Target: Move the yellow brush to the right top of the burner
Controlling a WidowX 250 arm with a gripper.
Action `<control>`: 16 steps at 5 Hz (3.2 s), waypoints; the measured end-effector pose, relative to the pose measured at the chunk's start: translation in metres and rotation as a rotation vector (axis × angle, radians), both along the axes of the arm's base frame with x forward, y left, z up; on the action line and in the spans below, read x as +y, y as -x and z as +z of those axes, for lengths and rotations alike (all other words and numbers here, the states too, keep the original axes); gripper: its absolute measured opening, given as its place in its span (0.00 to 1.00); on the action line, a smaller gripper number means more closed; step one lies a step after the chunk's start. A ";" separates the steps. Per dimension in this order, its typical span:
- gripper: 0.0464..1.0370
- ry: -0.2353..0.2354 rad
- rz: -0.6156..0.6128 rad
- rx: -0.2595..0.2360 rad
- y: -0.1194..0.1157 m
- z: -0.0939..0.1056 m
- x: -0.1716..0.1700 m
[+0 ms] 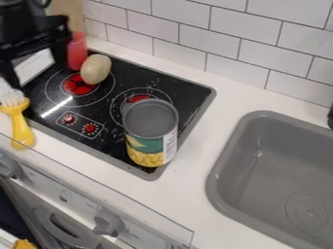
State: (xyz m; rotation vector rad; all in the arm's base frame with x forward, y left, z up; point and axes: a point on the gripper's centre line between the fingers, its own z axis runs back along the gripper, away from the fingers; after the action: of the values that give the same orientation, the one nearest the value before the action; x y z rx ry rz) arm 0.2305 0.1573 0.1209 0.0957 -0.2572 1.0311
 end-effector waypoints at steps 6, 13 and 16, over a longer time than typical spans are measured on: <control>0.91 -0.029 0.029 0.160 0.014 -0.073 0.046; 0.27 0.067 0.120 -0.019 -0.021 0.017 -0.023; 0.27 0.042 0.321 -0.017 -0.075 0.010 -0.108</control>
State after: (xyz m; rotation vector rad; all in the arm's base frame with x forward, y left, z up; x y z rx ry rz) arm 0.3050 0.0490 0.1312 0.0920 -0.2395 1.3563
